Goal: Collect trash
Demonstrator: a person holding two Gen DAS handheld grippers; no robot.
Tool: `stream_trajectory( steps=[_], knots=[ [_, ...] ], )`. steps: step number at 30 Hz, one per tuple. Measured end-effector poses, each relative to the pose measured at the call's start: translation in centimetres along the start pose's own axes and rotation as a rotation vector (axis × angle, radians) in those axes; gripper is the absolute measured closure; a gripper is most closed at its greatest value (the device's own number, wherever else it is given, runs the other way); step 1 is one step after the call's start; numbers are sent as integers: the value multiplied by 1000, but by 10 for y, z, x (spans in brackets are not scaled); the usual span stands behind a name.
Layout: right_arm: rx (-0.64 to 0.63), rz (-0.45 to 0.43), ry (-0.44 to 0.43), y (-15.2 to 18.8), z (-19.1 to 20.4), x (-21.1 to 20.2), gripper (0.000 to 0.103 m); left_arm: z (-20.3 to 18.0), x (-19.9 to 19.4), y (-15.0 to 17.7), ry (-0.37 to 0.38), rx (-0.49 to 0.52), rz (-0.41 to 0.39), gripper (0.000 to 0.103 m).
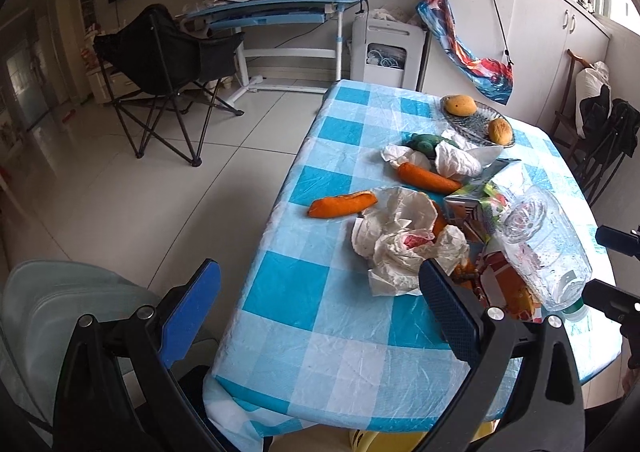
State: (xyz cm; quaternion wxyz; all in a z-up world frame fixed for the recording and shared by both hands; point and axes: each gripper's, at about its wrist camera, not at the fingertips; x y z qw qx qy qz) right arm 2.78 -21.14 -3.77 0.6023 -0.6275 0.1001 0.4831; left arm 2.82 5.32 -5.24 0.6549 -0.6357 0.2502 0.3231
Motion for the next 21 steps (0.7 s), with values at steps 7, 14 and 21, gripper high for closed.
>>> stream_trajectory(
  steps=[7, 14, 21],
  knots=[
    [9, 40, 10, 6, -7, 23, 20, 14, 13, 3, 17, -46, 42, 7],
    [13, 46, 22, 8, -15, 34, 20, 0, 26, 2, 43, -29, 66, 7],
    [14, 64, 23, 10, -19, 42, 26, -41, 39, -7, 37, 64, 49, 7]
  ],
)
Point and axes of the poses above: each gripper's, at about its wrist camera, not at the fingertips, and x roughly the way its jaws point, z to its left, y to its underside, and after that the axes turned 5 degrees about x, right-handed
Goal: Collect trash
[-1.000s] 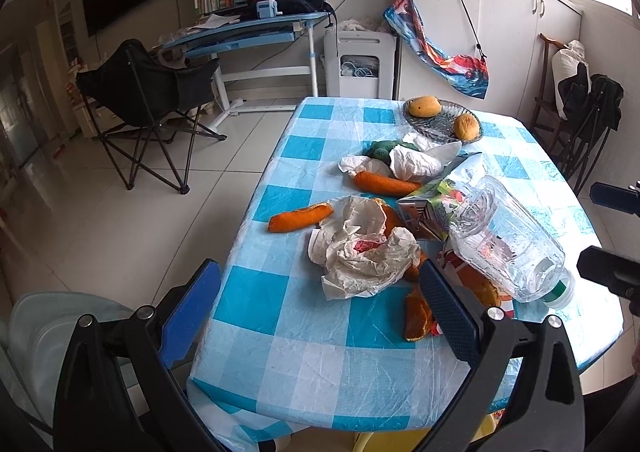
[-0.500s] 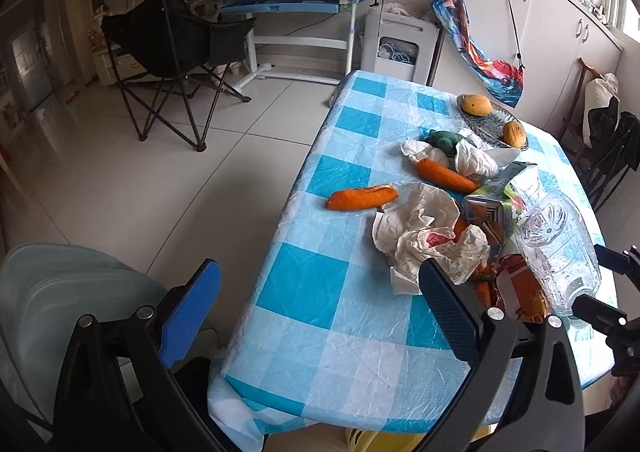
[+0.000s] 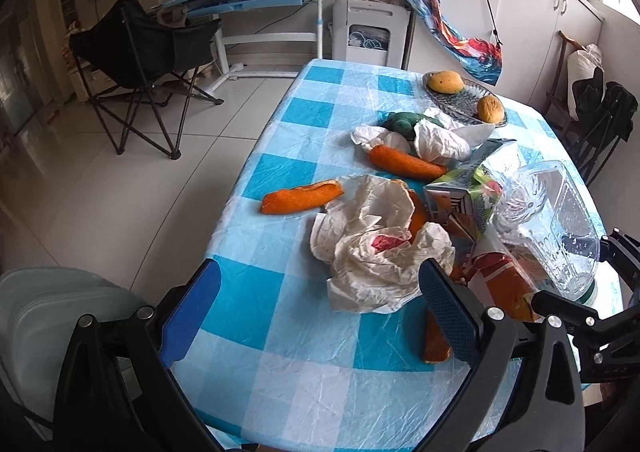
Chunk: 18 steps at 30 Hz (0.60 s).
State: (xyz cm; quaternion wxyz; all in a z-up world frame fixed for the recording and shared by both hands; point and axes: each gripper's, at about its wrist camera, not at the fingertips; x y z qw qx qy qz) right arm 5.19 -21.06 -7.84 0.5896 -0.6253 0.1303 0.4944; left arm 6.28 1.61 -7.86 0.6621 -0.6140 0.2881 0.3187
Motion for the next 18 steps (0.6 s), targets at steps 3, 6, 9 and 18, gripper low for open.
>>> stream_trajectory(
  steps=[3, 6, 9, 18],
  knots=[
    [31, -14, -36, -1, -8, -5, 34, -11, 11, -5, -35, 31, 3, 7],
    [67, -24, -65, -1, -16, -7, 36, -13, 25, -7, -30, 18, 31, 7],
    [119, -36, -107, -4, -26, -10, 36, -8, 33, -6, 64, -31, 32, 32],
    [283, -91, -233, -10, -50, -24, 36, -6, 21, -5, 220, -96, -10, 96]
  ],
)
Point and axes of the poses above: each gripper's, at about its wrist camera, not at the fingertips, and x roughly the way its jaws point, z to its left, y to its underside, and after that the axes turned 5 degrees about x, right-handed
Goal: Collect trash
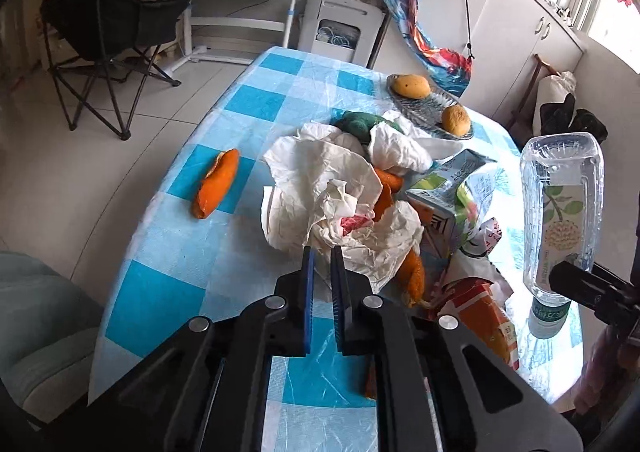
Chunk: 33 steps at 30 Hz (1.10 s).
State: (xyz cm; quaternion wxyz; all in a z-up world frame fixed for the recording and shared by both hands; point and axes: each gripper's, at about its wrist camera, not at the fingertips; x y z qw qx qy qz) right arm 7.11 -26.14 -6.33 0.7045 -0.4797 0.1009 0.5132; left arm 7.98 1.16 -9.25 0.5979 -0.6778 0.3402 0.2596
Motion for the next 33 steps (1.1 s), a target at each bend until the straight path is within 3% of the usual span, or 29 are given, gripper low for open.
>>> stream_trajectory(
  steps=[1, 8, 12, 14, 15, 16, 18, 21, 22, 23, 25, 27, 33],
  knots=[
    [13, -8, -11, -1, -1, -3, 36, -2, -4, 0, 5, 5, -15, 103],
    [48, -34, -68, 0, 2, -16, 36, -2, -31, 4, 51, 11, -86, 103],
    [54, -37, -83, 5, 6, -20, 36, -8, -29, 5, 26, 62, -86, 101],
    [57, -38, -88, 8, 8, -21, 36, -16, -24, 7, -21, 107, -75, 74],
    [57, -37, -91, 9, 9, -22, 36, -20, -22, 7, -61, 118, -70, 31],
    [53, -35, -92, 11, 11, -22, 36, -23, -22, 9, -116, 121, -88, 12],
    [44, -25, -92, 15, 14, -22, 36, -28, -17, 9, -158, 156, -101, 12],
    [42, -24, -93, 19, 15, -25, 36, -17, -4, 10, -205, 124, -50, 17],
    [44, -30, -95, 20, 15, -27, 36, -9, -2, 11, -199, 93, -34, 26],
    [46, -38, -97, 19, 14, -30, 36, -2, 0, 11, -162, 64, -19, 37],
    [49, -53, -99, 18, 13, -35, 36, 5, 1, 13, -105, 50, 6, 87],
    [48, -66, -106, 18, 15, -42, 36, 8, -3, 17, -65, 50, 11, 102],
    [13, -57, -164, 42, 35, -53, 36, 15, -42, 27, 42, 25, -66, 102]
  ],
)
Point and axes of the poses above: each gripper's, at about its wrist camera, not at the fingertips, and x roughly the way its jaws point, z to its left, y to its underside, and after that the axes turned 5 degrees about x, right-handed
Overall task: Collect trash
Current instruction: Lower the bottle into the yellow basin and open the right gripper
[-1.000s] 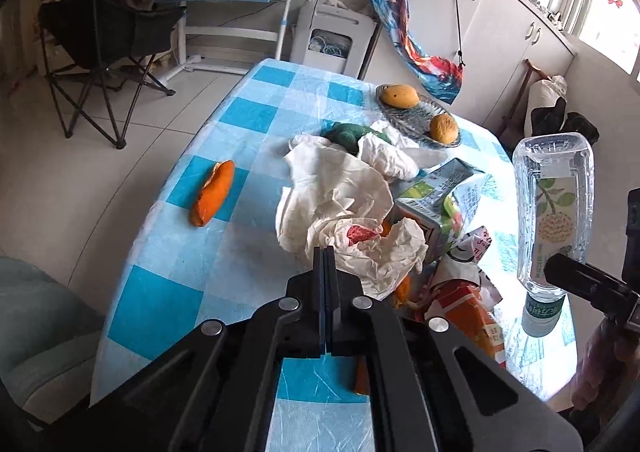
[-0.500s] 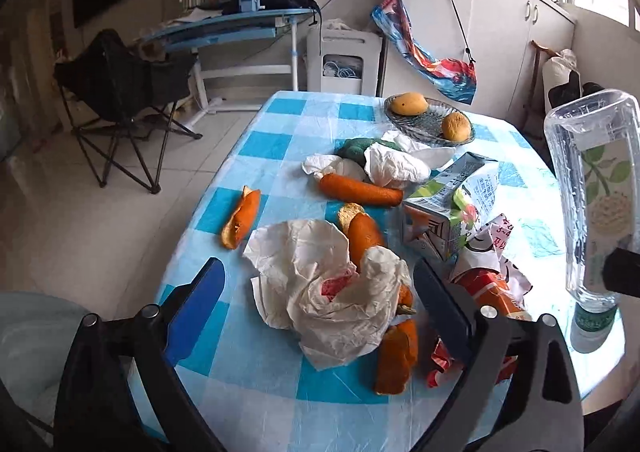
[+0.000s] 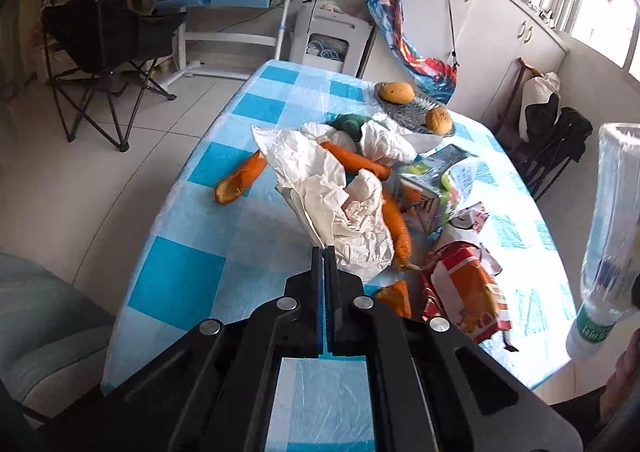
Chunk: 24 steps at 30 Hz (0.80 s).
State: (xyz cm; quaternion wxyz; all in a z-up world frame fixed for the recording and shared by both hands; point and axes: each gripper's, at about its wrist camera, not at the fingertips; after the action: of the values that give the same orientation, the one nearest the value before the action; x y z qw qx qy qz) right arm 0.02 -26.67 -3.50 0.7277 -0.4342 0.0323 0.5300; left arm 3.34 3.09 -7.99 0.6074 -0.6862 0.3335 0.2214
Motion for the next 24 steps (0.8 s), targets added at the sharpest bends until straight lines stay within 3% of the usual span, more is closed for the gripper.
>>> stream_trajectory(
  steps=[7, 12, 19, 24],
  knots=[
    [-37, 216, 0, 74, 27, 29, 36, 3, -56, 4, 90, -16, -115, 102],
    [-96, 397, 111, 118, 33, 69, 36, 3, -88, 13, 148, -29, -150, 102],
    [-167, 604, 294, 153, 21, 116, 35, -5, -128, 39, 214, -20, -149, 102],
    [-132, 552, 304, 147, 18, 101, 33, -10, -142, 63, 246, -10, -113, 102]
  ],
)
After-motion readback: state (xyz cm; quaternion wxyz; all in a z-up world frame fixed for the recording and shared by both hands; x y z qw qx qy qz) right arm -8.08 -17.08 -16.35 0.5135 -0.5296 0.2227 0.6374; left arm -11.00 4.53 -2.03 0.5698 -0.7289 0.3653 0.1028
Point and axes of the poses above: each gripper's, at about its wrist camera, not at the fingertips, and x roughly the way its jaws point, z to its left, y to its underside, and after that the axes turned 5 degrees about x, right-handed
